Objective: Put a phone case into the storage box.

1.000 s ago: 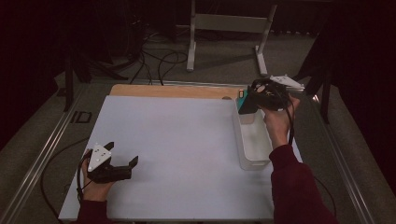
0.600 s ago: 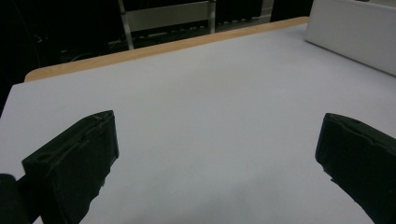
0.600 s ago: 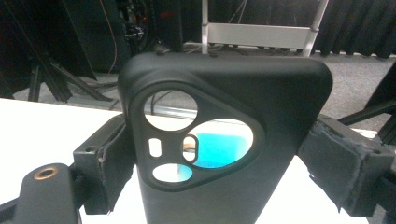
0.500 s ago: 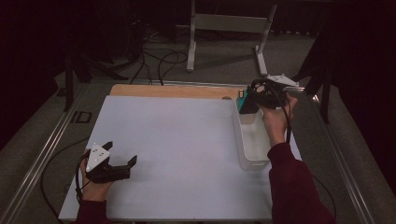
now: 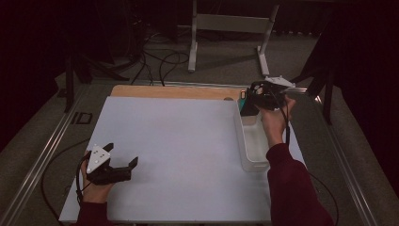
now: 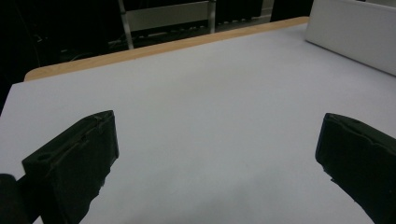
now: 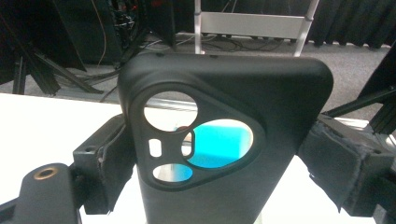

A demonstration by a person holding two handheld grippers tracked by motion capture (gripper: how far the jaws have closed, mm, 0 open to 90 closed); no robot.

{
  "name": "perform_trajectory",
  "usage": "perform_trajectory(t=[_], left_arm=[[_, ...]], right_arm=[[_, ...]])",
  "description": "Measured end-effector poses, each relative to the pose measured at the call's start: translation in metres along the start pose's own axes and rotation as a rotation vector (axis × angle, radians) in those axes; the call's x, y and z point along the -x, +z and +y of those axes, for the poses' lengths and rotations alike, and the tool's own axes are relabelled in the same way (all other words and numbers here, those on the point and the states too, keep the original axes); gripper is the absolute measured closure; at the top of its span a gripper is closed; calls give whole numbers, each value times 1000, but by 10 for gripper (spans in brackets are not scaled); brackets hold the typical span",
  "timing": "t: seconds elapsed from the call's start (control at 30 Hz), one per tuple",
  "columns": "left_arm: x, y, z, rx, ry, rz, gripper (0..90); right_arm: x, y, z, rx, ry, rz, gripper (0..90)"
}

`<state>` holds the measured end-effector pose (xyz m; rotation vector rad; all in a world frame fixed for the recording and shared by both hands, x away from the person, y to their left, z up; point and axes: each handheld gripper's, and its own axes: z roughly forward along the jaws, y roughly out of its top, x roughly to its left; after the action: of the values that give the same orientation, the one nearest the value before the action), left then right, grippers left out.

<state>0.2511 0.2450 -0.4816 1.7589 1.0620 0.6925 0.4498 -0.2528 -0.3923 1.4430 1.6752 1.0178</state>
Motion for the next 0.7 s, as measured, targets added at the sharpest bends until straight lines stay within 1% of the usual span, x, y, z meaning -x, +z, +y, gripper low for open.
perform_trajectory(t=[0.17,0.33,0.7], left_arm=[[0,-1,0,4,-1,0,0],[0,-1,0,3,0,0,0],[-1,-2,0,7,-4,-1,0]], right_arm=[[-1,3,-1,-7,-5,-7,144],[-2,8,-4,-24,-13,-28,144],[-1,16,-9,-46,-9,-35,143]])
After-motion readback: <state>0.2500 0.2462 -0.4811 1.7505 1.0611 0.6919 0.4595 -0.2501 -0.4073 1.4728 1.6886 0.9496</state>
